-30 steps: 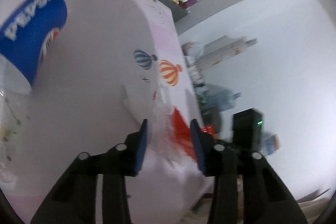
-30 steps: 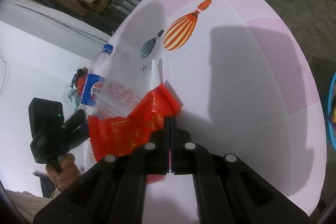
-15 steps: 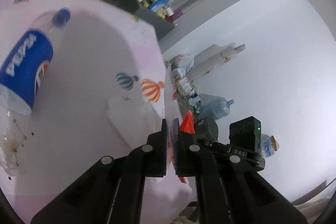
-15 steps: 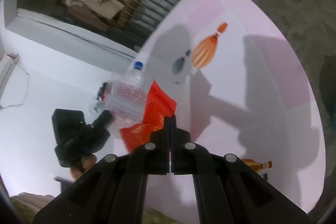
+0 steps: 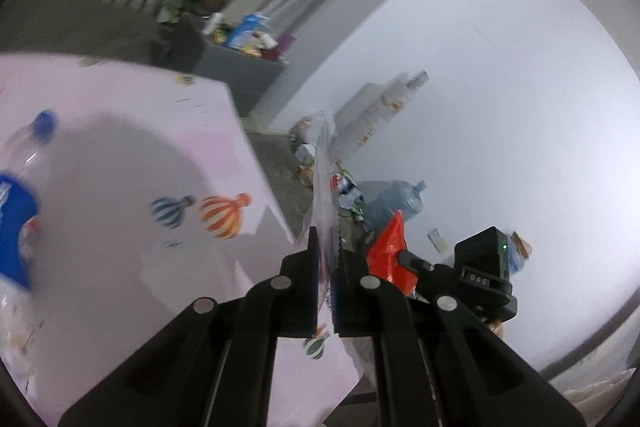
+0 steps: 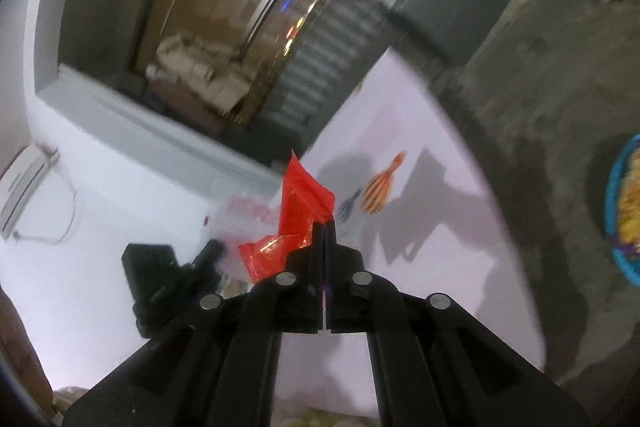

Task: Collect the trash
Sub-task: 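Carry the plastic bag and red wrapper over the blue wastebasket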

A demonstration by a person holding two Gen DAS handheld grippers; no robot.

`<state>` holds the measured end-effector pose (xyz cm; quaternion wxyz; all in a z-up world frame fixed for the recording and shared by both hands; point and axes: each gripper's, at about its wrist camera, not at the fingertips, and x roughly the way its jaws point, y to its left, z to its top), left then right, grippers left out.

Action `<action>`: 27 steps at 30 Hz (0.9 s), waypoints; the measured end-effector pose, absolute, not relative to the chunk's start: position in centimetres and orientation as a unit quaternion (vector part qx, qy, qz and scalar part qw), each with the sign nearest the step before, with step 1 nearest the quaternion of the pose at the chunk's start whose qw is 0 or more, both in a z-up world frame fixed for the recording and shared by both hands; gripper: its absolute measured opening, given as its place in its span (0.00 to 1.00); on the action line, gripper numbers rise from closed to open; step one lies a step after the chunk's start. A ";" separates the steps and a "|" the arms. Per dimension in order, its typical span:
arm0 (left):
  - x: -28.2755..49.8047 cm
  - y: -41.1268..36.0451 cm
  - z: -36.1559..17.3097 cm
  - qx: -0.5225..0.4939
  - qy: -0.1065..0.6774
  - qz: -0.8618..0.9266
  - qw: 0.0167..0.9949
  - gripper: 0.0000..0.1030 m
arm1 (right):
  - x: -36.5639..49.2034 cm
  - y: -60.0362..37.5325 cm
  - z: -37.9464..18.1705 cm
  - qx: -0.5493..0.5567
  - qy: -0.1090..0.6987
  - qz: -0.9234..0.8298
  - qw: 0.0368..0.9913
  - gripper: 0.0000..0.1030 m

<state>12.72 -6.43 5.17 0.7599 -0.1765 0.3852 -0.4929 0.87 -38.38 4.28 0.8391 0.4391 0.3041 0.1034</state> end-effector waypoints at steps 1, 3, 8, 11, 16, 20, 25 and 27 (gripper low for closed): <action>12.7 -7.3 5.3 -0.170 0.384 -0.501 0.757 0.04 | -0.2 -39.5 4.5 0.442 0.293 0.085 0.844 0.00; 12.5 -9.7 5.8 -0.156 0.381 -0.520 0.749 0.04 | -2.3 -41.7 4.9 0.447 0.272 0.046 0.851 0.00; 11.8 -17.7 5.8 -0.103 0.387 -0.565 0.722 0.04 | -6.6 -45.8 4.4 0.444 0.251 -0.057 0.858 0.00; 11.0 -22.4 5.1 -0.060 0.398 -0.580 0.709 0.04 | -8.3 -47.8 2.8 0.442 0.253 -0.122 0.852 0.00; 8.5 -31.9 2.1 0.047 0.425 -0.593 0.682 0.04 | -10.5 -50.4 -1.0 0.435 0.288 -0.230 0.822 0.00; 6.8 -38.6 -1.4 0.112 0.450 -0.599 0.653 0.04 | -10.8 -52.4 -5.2 0.435 0.322 -0.283 0.792 0.00; 5.3 -46.4 -6.6 0.172 0.488 -0.594 0.617 0.04 | -11.1 -55.4 -10.0 0.457 0.346 -0.319 0.755 0.03; 5.2 -48.9 -8.5 0.185 0.497 -0.594 0.605 0.05 | -11.0 -56.8 -11.8 0.466 0.348 -0.330 0.744 0.03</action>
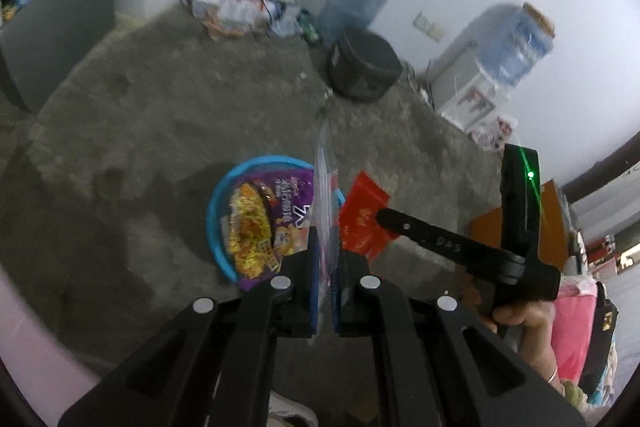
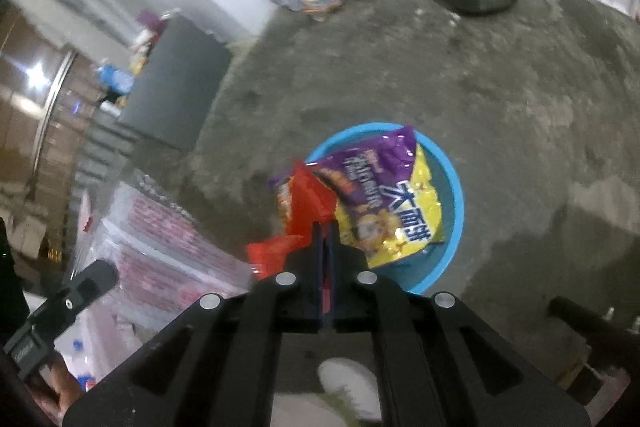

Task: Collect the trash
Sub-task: 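Carry the plastic bag and red wrapper over the blue wastebasket, then open both tools to drop the plastic bag and red wrapper into the wastebasket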

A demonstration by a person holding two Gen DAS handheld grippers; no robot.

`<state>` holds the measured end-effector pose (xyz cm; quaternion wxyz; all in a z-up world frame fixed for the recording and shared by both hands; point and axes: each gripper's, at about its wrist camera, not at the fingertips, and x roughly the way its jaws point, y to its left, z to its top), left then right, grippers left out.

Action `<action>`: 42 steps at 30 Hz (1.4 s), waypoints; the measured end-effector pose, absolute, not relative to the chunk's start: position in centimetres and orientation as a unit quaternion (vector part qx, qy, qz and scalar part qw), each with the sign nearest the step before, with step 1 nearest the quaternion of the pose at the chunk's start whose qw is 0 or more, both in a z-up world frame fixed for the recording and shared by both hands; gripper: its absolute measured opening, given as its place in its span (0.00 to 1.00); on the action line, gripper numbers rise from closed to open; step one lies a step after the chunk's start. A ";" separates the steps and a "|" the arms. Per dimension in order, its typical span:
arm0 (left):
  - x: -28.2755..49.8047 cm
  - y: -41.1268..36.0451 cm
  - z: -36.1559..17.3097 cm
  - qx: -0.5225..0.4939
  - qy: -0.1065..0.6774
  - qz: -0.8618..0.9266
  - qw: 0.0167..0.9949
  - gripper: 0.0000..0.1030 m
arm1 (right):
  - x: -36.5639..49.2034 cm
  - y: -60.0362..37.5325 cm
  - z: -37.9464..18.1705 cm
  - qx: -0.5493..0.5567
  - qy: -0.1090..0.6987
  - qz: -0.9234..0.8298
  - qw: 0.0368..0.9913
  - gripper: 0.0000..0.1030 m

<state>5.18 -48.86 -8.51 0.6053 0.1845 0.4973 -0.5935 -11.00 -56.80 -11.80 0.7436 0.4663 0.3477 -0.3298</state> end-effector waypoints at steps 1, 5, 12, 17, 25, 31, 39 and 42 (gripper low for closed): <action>4.9 -50.4 -9.6 0.195 0.501 -0.591 0.601 0.05 | -10.8 -57.7 -13.1 0.470 0.351 -0.340 0.735 0.06; 4.9 -54.5 -13.3 0.224 0.511 -0.570 0.603 0.38 | -10.7 -60.1 -16.6 0.488 0.358 -0.369 0.705 0.43; 5.8 -54.5 -14.0 0.192 0.528 -0.554 0.614 0.54 | -11.4 -61.1 -18.0 0.506 0.348 -0.363 0.701 0.43; 6.9 -52.0 -9.7 0.186 0.495 -0.555 0.642 0.71 | -9.1 -60.8 -18.1 0.477 0.370 -0.343 0.720 0.45; 9.1 -43.3 0.3 0.164 0.400 -0.551 0.714 0.95 | -1.6 -60.2 -26.1 0.420 0.468 -0.337 0.701 0.49; 11.0 -33.8 2.6 0.102 0.389 -0.531 0.746 0.95 | 0.6 -60.4 -32.0 0.414 0.522 -0.362 0.652 0.51; 12.3 -25.0 3.6 0.047 0.389 -0.444 0.806 0.95 | -1.4 -62.0 -35.9 0.452 0.565 -0.388 0.570 0.49; 12.4 -22.3 3.7 0.030 0.378 -0.424 0.822 0.95 | -2.9 -62.3 -33.4 0.458 0.544 -0.391 0.584 0.49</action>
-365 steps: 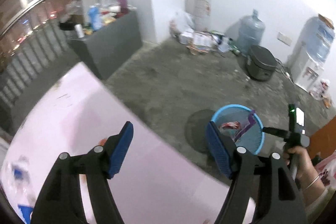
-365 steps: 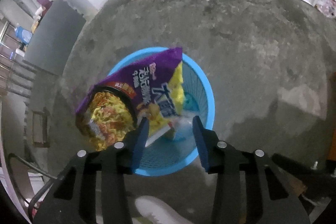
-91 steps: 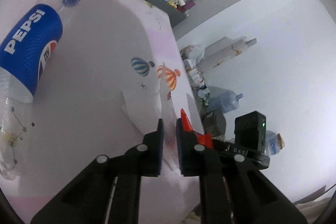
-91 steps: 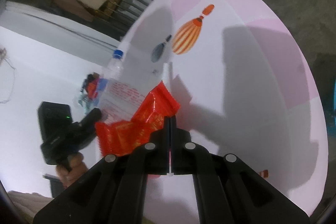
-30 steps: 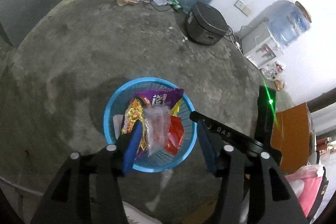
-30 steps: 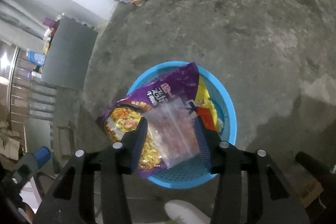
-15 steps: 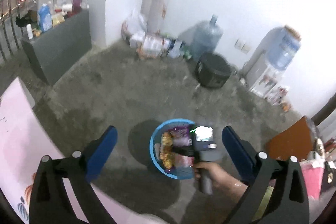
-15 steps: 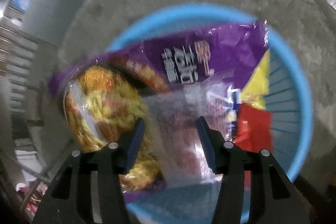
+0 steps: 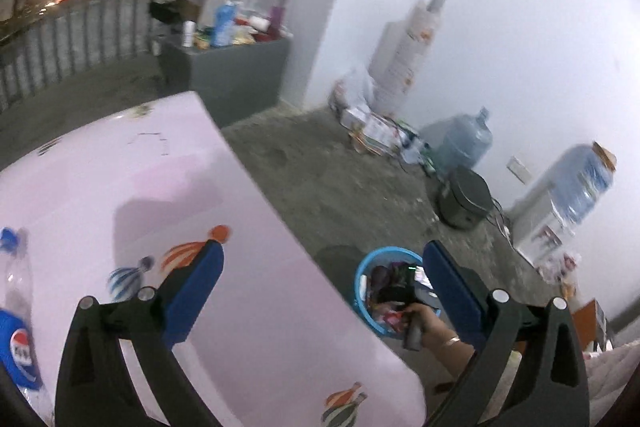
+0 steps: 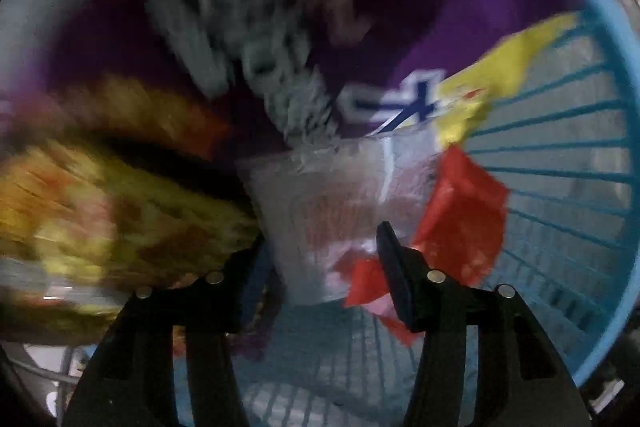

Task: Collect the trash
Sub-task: 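Open both tools to drop the plastic bag and red wrapper into the wastebasket, then move the right tool to the Pepsi bottle and grasp it around the label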

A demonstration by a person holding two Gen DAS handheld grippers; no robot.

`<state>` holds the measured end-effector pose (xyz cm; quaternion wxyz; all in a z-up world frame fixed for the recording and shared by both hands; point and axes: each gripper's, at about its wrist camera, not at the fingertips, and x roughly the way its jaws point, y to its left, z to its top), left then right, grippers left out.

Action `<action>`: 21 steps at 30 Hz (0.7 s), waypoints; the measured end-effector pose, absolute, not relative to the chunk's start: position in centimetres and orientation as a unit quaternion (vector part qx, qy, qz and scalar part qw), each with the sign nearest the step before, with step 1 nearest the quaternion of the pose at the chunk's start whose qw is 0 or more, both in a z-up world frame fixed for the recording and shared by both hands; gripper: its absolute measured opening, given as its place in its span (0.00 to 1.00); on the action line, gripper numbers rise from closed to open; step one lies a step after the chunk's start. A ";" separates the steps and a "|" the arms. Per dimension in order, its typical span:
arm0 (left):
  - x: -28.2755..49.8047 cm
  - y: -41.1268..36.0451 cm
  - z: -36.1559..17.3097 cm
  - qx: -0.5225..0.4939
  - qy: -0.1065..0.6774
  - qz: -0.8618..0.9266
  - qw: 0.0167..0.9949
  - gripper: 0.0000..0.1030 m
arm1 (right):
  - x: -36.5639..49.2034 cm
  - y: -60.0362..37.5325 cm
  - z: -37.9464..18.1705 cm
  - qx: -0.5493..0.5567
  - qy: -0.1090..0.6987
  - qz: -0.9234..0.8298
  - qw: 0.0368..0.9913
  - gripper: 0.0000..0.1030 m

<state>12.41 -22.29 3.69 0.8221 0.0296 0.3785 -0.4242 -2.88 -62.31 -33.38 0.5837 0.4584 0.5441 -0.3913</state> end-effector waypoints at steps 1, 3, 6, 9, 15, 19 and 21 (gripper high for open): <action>12.4 -21.3 3.8 0.023 0.377 -0.417 0.827 0.95 | -3.5 -62.4 -32.3 0.460 0.536 -0.393 0.589 0.49; 12.4 -19.9 3.7 0.013 0.377 -0.406 0.832 0.95 | -4.8 -62.2 -29.6 0.454 0.516 -0.400 0.605 0.49; 12.3 -18.1 3.7 -0.001 0.374 -0.398 0.838 0.95 | -6.6 -61.8 -23.6 0.435 0.463 -0.396 0.663 0.49; 12.2 -16.6 3.7 -0.016 0.374 -0.395 0.839 0.95 | -6.5 -62.6 -18.7 0.404 0.410 -0.390 0.718 0.49; 11.8 -13.9 4.5 -0.048 0.353 -0.395 0.847 0.95 | -2.9 -64.6 -18.3 0.376 0.396 -0.388 0.742 0.49; 11.5 -12.3 5.0 -0.049 0.342 -0.387 0.855 0.95 | -1.6 -63.3 -24.5 0.333 0.479 -0.409 0.702 0.49; 11.5 -11.6 5.2 -0.042 0.343 -0.381 0.857 0.95 | -1.6 -61.7 -28.3 0.322 0.528 -0.410 0.671 0.49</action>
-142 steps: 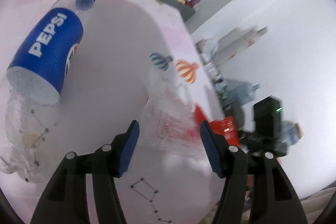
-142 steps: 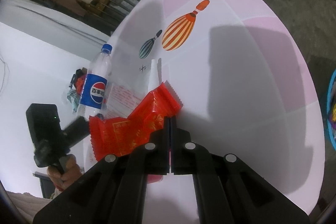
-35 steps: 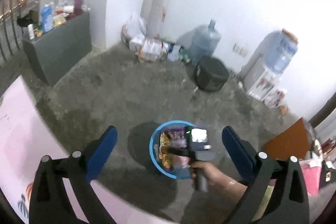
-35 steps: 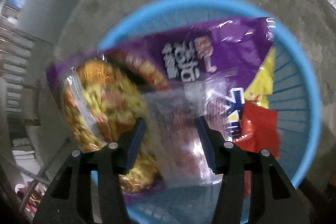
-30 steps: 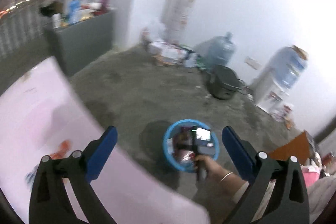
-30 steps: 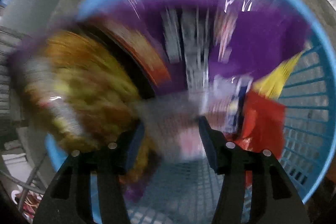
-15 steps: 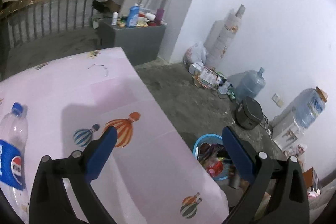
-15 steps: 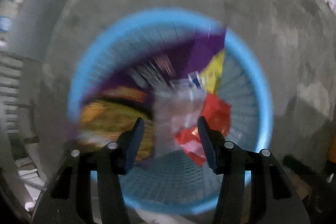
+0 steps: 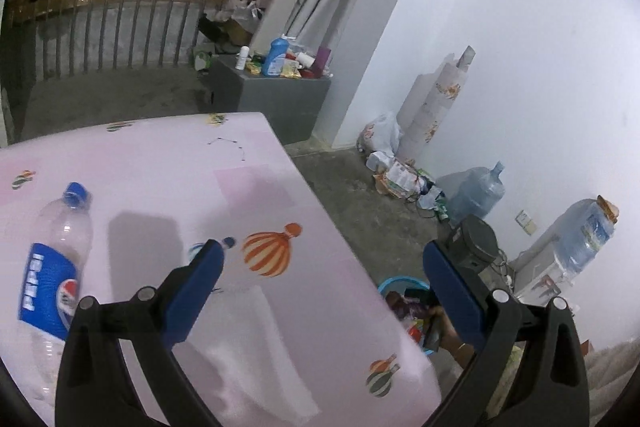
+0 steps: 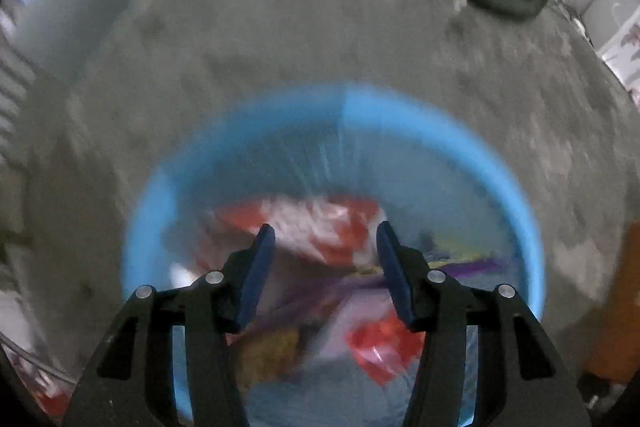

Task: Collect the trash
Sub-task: 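Move the right tool to the Pepsi bottle and grasp it around the label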

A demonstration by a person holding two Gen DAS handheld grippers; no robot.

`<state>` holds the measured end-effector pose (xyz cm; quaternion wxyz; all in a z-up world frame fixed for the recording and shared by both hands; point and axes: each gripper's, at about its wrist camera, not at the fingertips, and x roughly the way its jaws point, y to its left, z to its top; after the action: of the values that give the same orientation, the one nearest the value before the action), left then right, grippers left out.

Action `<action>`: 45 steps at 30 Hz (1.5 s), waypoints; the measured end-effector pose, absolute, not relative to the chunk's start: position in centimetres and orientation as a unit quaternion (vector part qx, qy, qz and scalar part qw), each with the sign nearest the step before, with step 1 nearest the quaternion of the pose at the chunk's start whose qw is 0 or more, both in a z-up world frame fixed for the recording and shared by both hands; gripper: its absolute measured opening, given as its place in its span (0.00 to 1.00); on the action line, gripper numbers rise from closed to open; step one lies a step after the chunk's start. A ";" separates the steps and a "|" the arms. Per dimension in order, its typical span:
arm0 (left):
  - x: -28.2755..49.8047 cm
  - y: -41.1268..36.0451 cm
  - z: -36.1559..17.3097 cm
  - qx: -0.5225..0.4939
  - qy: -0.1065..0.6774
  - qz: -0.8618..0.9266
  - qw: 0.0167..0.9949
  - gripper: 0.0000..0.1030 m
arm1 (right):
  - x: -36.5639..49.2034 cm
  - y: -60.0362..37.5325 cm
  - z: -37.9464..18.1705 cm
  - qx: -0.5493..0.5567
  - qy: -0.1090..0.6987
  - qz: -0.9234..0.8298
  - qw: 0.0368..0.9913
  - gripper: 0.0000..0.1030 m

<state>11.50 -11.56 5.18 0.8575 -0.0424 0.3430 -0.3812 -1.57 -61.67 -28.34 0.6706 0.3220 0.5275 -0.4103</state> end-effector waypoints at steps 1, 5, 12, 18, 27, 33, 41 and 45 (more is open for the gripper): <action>11.5 -11.2 5.3 -0.036 0.343 -0.374 0.861 0.95 | -2.0 -61.2 -29.4 0.321 0.541 -0.414 0.658 0.49; 11.8 -9.4 5.6 -0.030 0.333 -0.352 0.874 0.95 | -4.2 -60.8 -27.3 0.353 0.480 -0.433 0.676 0.49; 12.0 -6.1 6.5 -0.057 0.315 -0.328 0.889 0.95 | -7.3 -59.5 -11.3 0.307 0.298 -0.440 0.790 0.53; 11.3 -3.3 6.4 -0.064 0.306 -0.308 0.899 0.95 | -7.9 -51.9 0.6 0.284 0.208 -0.333 0.875 0.61; 9.4 0.5 4.7 -0.047 0.311 -0.294 0.902 0.95 | -3.0 -37.1 1.6 0.304 0.322 -0.076 0.893 0.63; 8.1 3.5 3.0 -0.026 0.311 -0.279 0.908 0.95 | 2.6 -28.2 0.7 0.342 0.389 0.096 0.850 0.63; 8.0 8.7 0.0 -0.061 0.335 -0.250 0.907 0.95 | 12.4 -15.9 -1.5 0.375 0.504 0.193 0.754 0.63; 8.1 12.1 -0.8 -0.068 0.343 -0.224 0.910 0.95 | 14.9 -11.7 -2.9 0.353 0.541 0.200 0.737 0.64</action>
<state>8.07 12.09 -0.81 0.9096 -0.0681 0.3430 -0.2243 14.86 -11.75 -2.95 0.7367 0.3534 0.5408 0.1999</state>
